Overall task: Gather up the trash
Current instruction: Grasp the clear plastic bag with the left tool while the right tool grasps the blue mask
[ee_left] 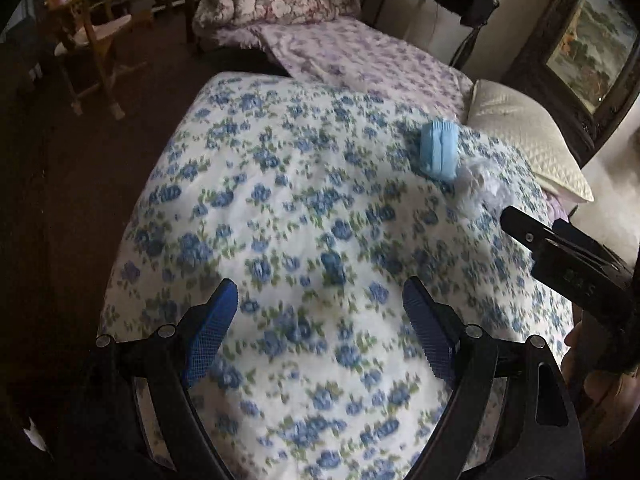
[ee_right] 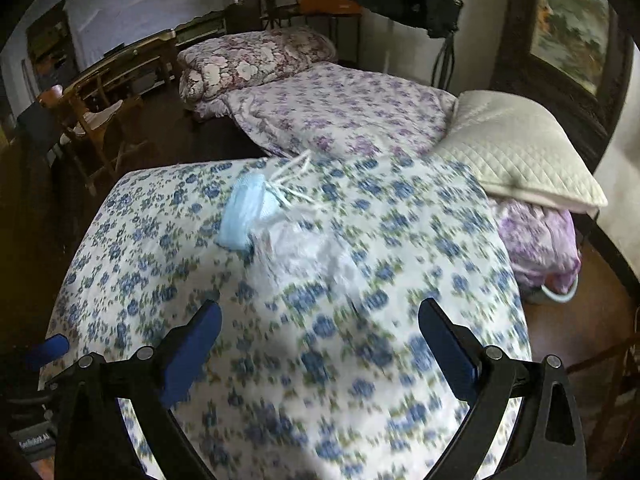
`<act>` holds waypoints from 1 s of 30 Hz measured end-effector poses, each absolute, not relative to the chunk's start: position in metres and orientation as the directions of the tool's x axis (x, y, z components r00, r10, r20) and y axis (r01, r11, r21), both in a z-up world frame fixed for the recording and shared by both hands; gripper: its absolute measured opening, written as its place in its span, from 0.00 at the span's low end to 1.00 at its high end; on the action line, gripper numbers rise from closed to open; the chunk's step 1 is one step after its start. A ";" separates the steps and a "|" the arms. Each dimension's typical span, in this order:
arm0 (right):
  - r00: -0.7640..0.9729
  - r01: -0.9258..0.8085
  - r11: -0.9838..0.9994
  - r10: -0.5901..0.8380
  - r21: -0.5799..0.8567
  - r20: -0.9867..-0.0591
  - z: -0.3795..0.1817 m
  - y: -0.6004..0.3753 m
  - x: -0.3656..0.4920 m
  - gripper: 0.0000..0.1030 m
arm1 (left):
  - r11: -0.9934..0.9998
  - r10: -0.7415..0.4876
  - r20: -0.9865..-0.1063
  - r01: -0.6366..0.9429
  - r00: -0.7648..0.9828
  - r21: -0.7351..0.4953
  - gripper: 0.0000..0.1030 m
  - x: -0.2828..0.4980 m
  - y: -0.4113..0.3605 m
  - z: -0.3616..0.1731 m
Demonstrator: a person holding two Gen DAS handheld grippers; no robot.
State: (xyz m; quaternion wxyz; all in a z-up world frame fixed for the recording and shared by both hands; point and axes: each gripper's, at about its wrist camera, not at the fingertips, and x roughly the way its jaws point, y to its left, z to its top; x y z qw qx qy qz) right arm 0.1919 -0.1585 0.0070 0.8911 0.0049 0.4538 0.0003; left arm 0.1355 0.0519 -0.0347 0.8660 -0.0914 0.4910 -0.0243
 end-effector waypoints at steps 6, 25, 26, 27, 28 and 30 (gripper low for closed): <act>0.577 -0.026 0.999 -0.009 -0.030 -0.816 -0.008 -0.145 0.225 0.94 | 0.985 -0.097 -0.848 -0.072 0.521 -0.157 0.79 0.148 0.057 -0.040; 0.528 -0.195 0.965 0.254 0.175 -0.811 0.007 -0.146 0.188 0.25 | 0.979 -0.123 -0.868 -0.084 0.481 -0.186 0.79 0.153 0.062 -0.048; 0.523 -0.221 0.957 0.279 0.189 -0.805 0.010 -0.145 0.180 0.25 | 0.978 -0.128 -0.865 -0.086 0.486 -0.193 0.79 0.152 0.064 -0.046; 0.518 -0.240 0.950 0.300 0.201 -0.801 0.013 -0.144 0.174 0.25 | 0.977 -0.126 -0.861 -0.087 0.493 -0.193 0.79 0.151 0.065 -0.044; 0.511 -0.260 0.942 0.322 0.214 -0.797 0.014 -0.143 0.166 0.25 | 0.977 -0.125 -0.858 -0.086 0.498 -0.193 0.79 0.149 0.066 -0.042; 0.496 -0.278 0.933 0.342 0.228 -0.798 0.016 -0.139 0.160 0.25 | 0.978 -0.128 -0.856 -0.079 0.501 -0.192 0.79 0.148 0.066 -0.040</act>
